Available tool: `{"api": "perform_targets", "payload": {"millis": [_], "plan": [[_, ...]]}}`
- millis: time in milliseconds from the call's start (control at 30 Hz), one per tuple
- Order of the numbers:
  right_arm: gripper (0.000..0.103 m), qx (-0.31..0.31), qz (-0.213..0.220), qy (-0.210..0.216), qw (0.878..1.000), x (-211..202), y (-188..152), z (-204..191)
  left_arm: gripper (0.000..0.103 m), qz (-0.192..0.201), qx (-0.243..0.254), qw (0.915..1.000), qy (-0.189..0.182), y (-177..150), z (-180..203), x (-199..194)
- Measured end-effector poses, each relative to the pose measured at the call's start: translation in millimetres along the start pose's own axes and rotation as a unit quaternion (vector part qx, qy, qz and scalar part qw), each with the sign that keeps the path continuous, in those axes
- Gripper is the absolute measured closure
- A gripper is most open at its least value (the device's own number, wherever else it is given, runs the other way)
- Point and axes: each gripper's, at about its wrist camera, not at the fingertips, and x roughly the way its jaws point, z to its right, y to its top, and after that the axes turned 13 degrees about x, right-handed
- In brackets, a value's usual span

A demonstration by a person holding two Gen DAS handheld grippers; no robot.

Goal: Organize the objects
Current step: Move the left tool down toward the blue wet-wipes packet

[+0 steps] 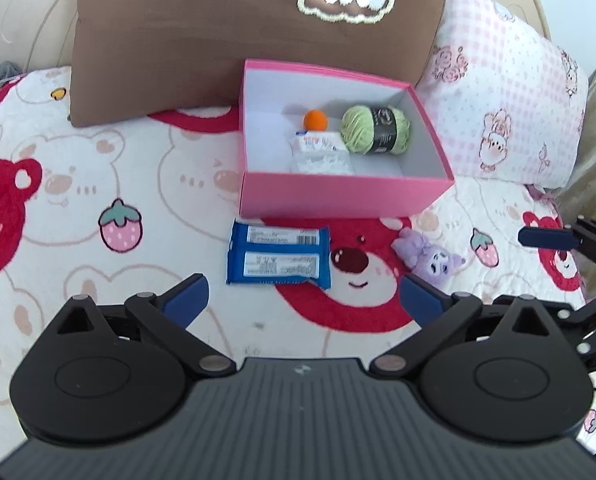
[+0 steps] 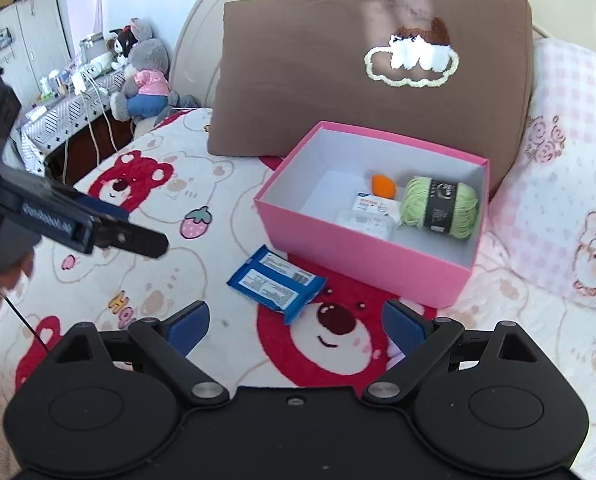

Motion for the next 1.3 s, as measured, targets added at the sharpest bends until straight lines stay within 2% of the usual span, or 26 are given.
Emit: {"api": "perform_targets", "payload": {"millis": [100, 200, 333, 567, 733, 800, 933, 1000, 1300], "plan": [[0.008, -0.011, 0.001, 0.013, 1.000, 5, -2, -6, 0.000, -0.013, -0.011, 0.9998, 0.012, -7, -5, 5], [0.008, -0.017, -0.005, 0.028, 0.999, 12, -3, -12, 0.000, -0.008, -0.031, 0.9995, -0.007, -15, -17, 6], [0.009, -0.028, -0.014, 0.048, 0.998, 27, -4, -18, 0.000, -0.006, -0.021, 0.9997, 0.004, -24, -24, 10], [0.011, -0.002, -0.037, 0.068, 0.997, 58, -3, -17, 0.002, -0.007, -0.074, 0.9971, -0.018, -40, -56, 33], [0.011, 0.004, -0.040, 0.053, 0.998, 73, -1, -10, 0.002, 0.015, -0.080, 0.9963, -0.027, -52, -71, 52], [0.011, 0.011, -0.032, 0.046, 0.998, 77, 1, -6, 0.002, 0.036, -0.069, 0.9969, -0.005, -54, -72, 57], [0.011, 0.040, -0.032, 0.040, 0.998, 89, 4, 5, 0.002, 0.046, -0.092, 0.9943, -0.029, -54, -83, 70], [0.012, 0.051, -0.032, 0.020, 0.998, 97, 4, 8, 0.002, 0.049, -0.098, 0.9932, -0.038, -54, -85, 77], [0.016, 0.085, -0.048, 0.024, 0.995, 131, 3, 23, 0.003, 0.052, -0.078, 0.9944, -0.050, -37, -75, 122]]}}
